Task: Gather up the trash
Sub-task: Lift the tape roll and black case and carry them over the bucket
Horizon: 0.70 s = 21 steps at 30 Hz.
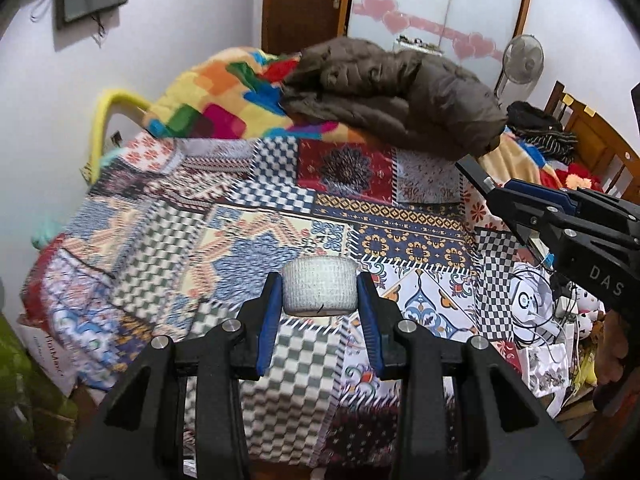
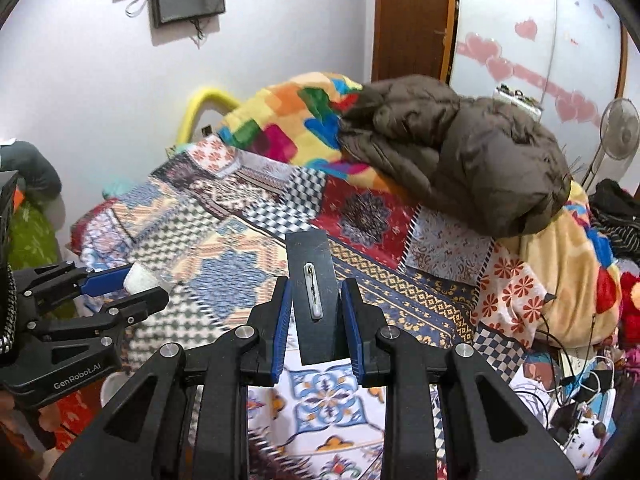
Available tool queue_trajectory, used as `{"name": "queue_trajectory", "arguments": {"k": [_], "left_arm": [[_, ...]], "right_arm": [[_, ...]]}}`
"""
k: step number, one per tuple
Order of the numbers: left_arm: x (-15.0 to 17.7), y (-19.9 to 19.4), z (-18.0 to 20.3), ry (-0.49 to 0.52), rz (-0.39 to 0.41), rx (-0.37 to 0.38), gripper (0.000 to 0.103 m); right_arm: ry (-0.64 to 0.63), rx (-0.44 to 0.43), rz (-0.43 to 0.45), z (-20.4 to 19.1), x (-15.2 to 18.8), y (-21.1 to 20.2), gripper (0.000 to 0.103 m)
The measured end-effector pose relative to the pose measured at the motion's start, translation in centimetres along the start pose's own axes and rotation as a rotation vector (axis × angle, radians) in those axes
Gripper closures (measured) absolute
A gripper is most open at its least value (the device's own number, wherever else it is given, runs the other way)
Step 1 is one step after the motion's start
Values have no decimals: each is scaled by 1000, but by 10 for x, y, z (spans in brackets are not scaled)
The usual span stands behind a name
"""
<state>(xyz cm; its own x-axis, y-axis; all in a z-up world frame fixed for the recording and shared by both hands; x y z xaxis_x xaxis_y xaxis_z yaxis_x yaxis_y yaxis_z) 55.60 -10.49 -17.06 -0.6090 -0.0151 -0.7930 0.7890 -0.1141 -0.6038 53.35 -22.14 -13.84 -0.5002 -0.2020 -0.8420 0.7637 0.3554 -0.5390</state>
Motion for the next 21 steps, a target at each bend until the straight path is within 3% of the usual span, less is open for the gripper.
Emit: {"name": "queue_trajectory", "arguments": {"k": [11,21], "left_arm": [[13,-106,-54,-44,81,-70,66],[62,-199,-137,-120,112,-196,66]], "right_arm": [[-48,-82,55,-91,-10,-58,80],[-103,-212,55,-195,4,-85,80]]}}
Point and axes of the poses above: each gripper's, at about its wrist camera, not at the fingertips, and y roughly the way its jaws point, z to its right, x to its underside, the point moved 6 cm from there along y, roughly the way its jaws point, and after that the axes turned 12 degrees about z, right-handed, at the moved point
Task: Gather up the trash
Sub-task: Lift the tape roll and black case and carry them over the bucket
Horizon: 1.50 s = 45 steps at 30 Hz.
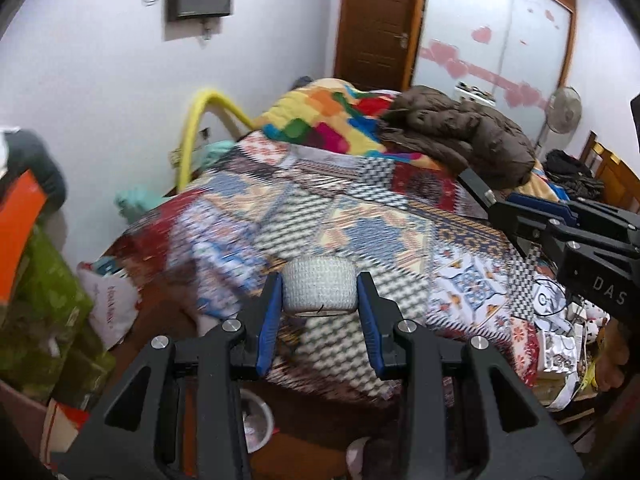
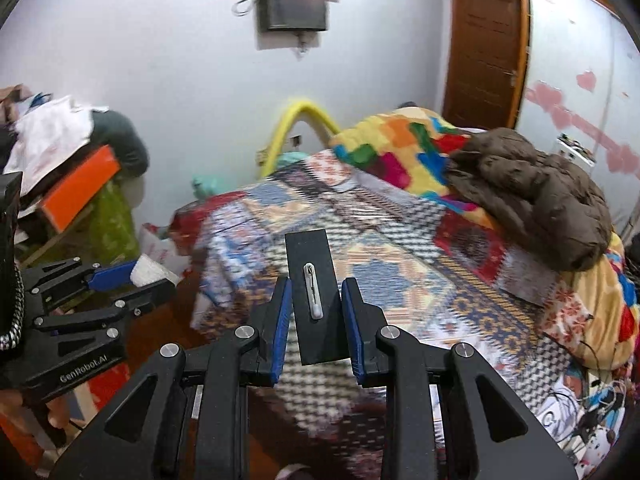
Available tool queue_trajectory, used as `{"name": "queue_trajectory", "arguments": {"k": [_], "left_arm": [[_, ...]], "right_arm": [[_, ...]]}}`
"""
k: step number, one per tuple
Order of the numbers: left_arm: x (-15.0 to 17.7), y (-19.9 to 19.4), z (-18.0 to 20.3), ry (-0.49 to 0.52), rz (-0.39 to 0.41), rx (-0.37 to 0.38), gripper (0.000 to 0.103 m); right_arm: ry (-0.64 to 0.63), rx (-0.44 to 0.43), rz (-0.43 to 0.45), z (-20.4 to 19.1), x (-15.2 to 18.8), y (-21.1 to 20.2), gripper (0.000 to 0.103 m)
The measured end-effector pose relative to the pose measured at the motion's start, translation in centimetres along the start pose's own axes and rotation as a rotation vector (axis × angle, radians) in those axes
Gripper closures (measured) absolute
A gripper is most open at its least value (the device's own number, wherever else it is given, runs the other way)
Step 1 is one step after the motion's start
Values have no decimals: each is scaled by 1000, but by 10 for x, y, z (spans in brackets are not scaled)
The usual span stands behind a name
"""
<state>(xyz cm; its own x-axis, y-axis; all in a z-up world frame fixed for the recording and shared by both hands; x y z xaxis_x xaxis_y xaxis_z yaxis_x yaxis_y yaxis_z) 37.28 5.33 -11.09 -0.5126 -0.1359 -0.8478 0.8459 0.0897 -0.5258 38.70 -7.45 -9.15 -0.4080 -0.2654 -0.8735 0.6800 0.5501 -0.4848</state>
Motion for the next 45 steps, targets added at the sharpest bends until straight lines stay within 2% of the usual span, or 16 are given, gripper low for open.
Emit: {"name": "queue_trajectory", "arguments": {"k": [9,14,18,24,35,40,45], "left_arm": [[44,-51,-98,-81,-20,-131,66],[73,-62,-137,-127,-48,-171,66],[105,-60,-164,-152,-102,-197,67],[154,-38,-187,-183,-202,-216,66],[239,14,-211,-279,-397,-209,67],[270,37,-214,-312,-487,-191,67],[283,57,-212,-331,-536,-165,66]], "right_arm": [[-52,-118,-48,-88,22,16,80],[-72,-176,-103,-131,44,34,80],[-96,-207,-157,-159,66,49,80],[-122,-249,-281,-193,110,84,80],[-136,-298,-527,-223,188,140,80],[-90,-321,-611,-226,208,167,79],[-76,-329,-633,-232,212,186,78]]}}
Point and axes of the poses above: each gripper's, at about its wrist camera, not at the fingertips, and y roughly the way its jaws point, z to its right, x to its underside, the point moved 6 cm from there along y, roughly the way its jaws point, and after that the axes turned 12 degrees about z, right-handed, at the moved point
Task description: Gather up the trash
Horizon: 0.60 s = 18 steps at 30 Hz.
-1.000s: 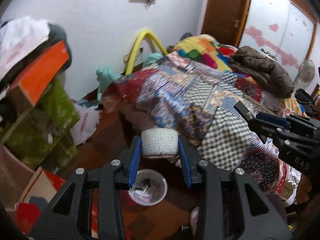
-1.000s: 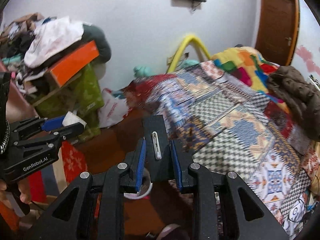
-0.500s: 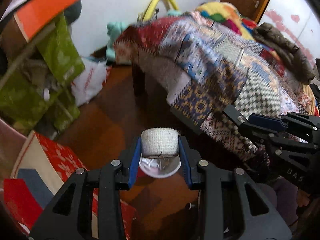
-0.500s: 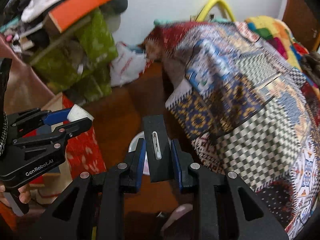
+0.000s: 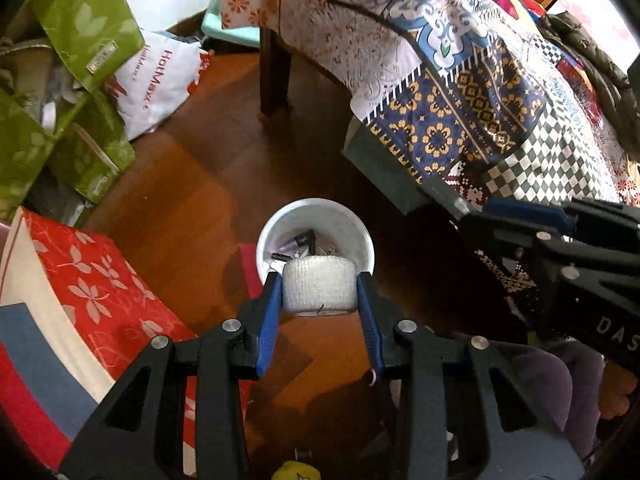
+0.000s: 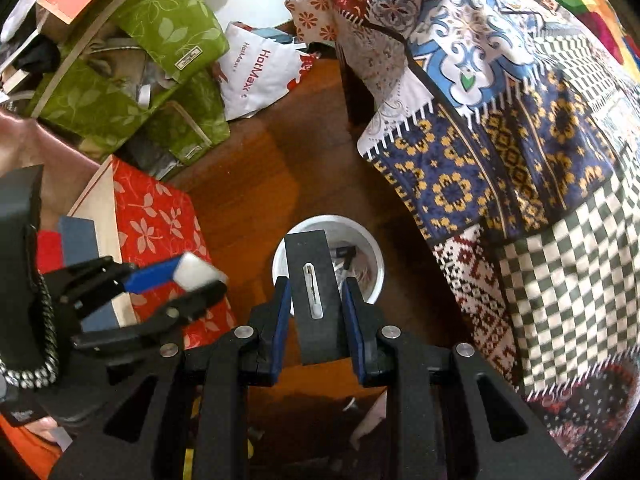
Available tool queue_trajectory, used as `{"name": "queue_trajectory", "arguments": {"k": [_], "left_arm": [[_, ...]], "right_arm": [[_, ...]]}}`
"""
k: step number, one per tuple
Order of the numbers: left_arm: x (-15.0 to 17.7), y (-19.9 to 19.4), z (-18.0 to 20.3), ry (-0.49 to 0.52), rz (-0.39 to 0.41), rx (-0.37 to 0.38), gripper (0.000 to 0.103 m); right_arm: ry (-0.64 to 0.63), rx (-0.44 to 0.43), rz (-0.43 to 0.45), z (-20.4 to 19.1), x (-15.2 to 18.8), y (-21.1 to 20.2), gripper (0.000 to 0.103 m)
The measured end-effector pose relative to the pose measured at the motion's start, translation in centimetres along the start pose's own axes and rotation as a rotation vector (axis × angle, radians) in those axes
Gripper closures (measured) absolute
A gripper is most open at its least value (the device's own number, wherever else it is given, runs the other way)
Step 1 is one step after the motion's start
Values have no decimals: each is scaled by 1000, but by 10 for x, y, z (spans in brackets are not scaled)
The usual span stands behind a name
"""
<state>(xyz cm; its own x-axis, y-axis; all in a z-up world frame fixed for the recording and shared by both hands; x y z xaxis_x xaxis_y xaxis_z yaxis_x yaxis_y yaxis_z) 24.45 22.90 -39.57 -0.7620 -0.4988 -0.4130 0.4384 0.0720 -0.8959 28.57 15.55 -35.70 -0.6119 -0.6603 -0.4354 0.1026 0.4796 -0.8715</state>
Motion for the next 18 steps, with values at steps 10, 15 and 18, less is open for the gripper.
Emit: {"name": "queue_trajectory", "arguments": {"k": [10,15,18], "left_arm": [[-9,23,8,-44,-56,38,62],[-8,19,12,-27,-49,15,60],[-12,7,13,-12,-21,-8,60]], "right_arm": [[-10,17,-9,13,-10,-1,63],[-15,30,15,20,-8,-16,63],[-12,45,47,22,-5,-32,63]]}}
Point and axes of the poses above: each gripper's, at about its wrist camera, not at the fingertips, and y roughly the way its jaws point, z to its right, x to its underside, the point moved 6 cm from there along y, roughly the way its jaws point, and after that the axes turned 12 degrees about z, right-handed, at the moved point
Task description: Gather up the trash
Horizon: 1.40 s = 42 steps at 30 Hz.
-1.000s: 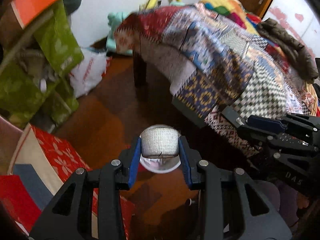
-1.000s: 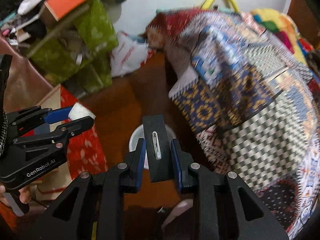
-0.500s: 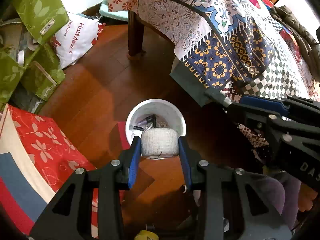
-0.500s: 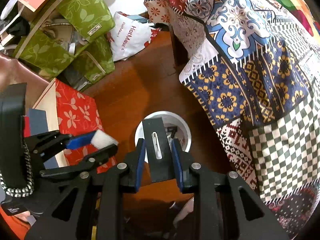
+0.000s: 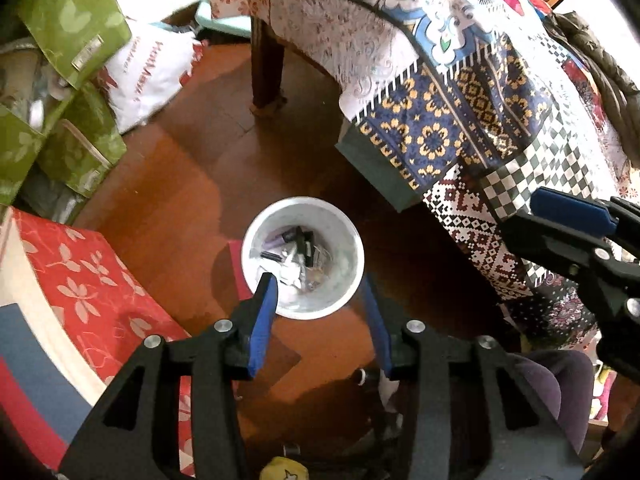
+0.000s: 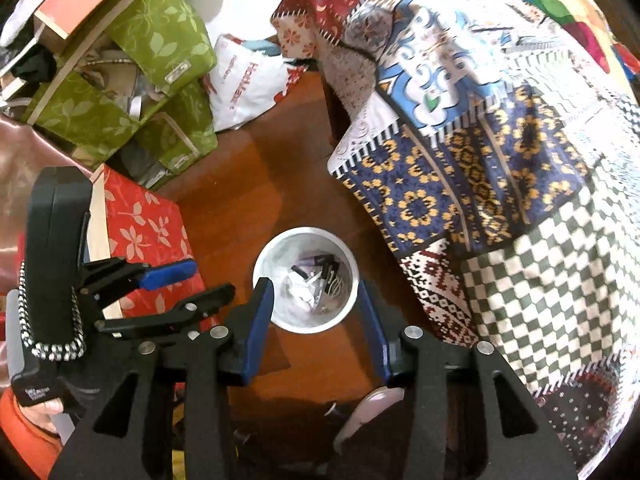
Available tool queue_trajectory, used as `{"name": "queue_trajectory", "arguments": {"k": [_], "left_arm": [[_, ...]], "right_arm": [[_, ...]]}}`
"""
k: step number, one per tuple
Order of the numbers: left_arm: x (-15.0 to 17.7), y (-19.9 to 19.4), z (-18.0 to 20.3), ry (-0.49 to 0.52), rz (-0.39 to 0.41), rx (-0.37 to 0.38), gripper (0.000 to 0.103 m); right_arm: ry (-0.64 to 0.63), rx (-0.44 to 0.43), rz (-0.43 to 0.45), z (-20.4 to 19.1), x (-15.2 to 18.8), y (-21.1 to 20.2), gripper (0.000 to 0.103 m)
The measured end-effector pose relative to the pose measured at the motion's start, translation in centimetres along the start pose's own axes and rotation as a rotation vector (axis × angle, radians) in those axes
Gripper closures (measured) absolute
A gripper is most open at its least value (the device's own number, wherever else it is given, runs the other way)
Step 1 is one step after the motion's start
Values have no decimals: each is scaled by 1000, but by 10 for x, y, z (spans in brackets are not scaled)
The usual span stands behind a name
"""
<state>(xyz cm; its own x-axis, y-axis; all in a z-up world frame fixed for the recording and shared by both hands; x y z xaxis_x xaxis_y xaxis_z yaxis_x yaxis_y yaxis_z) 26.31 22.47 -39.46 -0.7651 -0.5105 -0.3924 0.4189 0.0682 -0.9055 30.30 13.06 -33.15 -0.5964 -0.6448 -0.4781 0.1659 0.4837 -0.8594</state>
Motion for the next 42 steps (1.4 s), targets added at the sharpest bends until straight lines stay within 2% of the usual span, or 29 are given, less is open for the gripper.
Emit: {"name": "queue_trajectory", "arguments": {"k": [3,9,18,24,28,35,37,39,40,41,42], "left_arm": [[-7,-27,4,20,64,-11,60],[-23,-116,21,65,264,-9,60],[-25,-274,71,151,609,55,60],[4,-361,120,238,793,177,60],[33,-402,147,298,880,264,60],[80,-440,173,398,967,333,60],[91,-445,174,402,971,348,49],[101,-450,172,412,1004,325,29],[107,-451,173,416,1020,315,23],[112,-454,173,420,1034,310,12],[116,-456,172,420,1044,312,8]], "right_arm": [[7,16,49,2,1,-22,63],[22,55,195,2,-1,-87,63],[62,192,562,-2,10,-252,63],[117,294,796,-11,43,-351,63],[202,346,923,-16,77,-400,63],[294,468,1010,-27,124,-429,61],[323,482,1010,-32,135,-431,54],[335,509,1012,-35,141,-433,41],[338,525,1015,-36,146,-436,38],[339,554,1016,-39,148,-437,28],[342,570,1018,-40,153,-441,17]]}}
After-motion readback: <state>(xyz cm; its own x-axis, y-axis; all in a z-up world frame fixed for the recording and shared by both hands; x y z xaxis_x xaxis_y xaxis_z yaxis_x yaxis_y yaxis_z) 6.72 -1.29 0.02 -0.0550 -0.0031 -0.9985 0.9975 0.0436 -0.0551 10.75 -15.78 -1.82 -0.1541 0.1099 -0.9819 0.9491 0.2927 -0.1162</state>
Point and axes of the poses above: each gripper's, at about its wrist camera, not at the fingertips, and y roughly the way its jaws point, z to its right, x to its underside, the point moved 6 cm from there along y, roughly the way its jaws point, and after that the axes turned 12 degrees about z, right-handed, at the moved point
